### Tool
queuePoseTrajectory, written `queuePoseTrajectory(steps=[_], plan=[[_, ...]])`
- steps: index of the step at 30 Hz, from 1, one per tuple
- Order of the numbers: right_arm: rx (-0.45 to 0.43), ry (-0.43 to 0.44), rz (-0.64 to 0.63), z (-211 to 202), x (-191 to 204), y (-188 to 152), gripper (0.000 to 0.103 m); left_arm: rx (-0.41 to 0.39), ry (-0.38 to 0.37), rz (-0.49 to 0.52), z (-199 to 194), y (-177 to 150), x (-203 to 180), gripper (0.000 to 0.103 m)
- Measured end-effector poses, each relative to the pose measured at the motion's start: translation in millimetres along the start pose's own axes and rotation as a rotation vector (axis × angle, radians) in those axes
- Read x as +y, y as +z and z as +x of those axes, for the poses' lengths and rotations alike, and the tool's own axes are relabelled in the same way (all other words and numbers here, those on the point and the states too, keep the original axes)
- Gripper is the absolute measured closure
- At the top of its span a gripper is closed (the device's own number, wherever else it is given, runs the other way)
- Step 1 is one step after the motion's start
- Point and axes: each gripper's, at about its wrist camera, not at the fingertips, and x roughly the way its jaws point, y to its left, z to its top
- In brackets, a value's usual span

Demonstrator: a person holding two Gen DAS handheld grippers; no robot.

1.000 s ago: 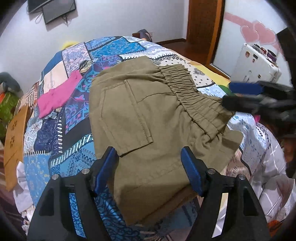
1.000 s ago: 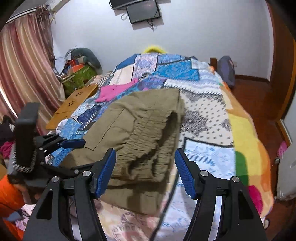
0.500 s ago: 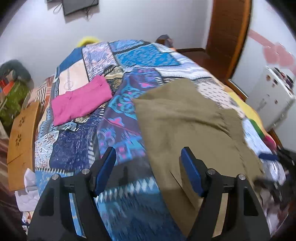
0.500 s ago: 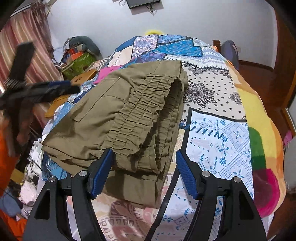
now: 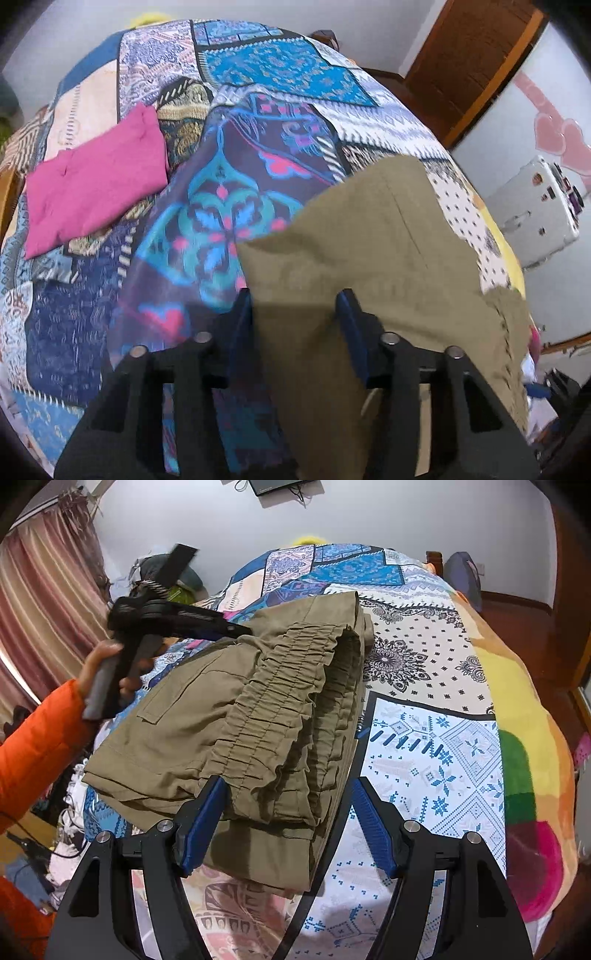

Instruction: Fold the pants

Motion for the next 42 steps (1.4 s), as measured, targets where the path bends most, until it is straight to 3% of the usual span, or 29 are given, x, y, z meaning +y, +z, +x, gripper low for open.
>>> queuePoseTrajectory(steps=[1, 6, 9, 17, 19, 24, 27, 30, 32, 36, 42], plan=[[-0.001, 0.0, -0.005, 0, 0, 0, 0.038, -0.005, 0.008, 0.006, 1, 2, -1, 0.07], [-0.003, -0.018, -0.031, 4, -7, 6, 0.037, -0.033, 0.105, 0.064, -1, -4, -5, 0.079], [-0.009, -0.048, -0.032, 6, -22, 12, 0.035, -0.046, 0.149, 0.033, -12, -20, 5, 0.087], [-0.015, -0.177, 0.006, 13, -57, 40, 0.038, -0.073, 0.235, 0.001, -51, -82, 13, 0.088], [-0.028, -0.16, 0.02, 6, -54, 44, 0.043, -0.078, 0.248, -0.022, -57, -96, 13, 0.088], [-0.063, -0.039, 0.027, -16, -24, 39, 0.043, -0.08, 0.268, -0.04, -66, -121, 8, 0.089], [-0.041, 0.01, 0.005, -15, 2, 26, 0.043, -0.076, 0.252, -0.06, -72, -128, 9, 0.089], [-0.002, 0.04, 0.002, -7, 16, 11, 0.043, -0.07, 0.214, -0.075, -79, -132, 13, 0.089], [0.02, 0.008, -0.017, 0, 21, 0, 0.042, -0.07, 0.202, -0.079, -84, -134, 14, 0.089], [0.029, -0.023, -0.018, 6, 9, -7, 0.046, -0.1, 0.215, -0.068, -100, -126, 20, 0.087], [0.031, -0.13, -0.06, 9, -15, 1, 0.046, -0.157, 0.194, -0.048, -108, -94, 24, 0.059]])
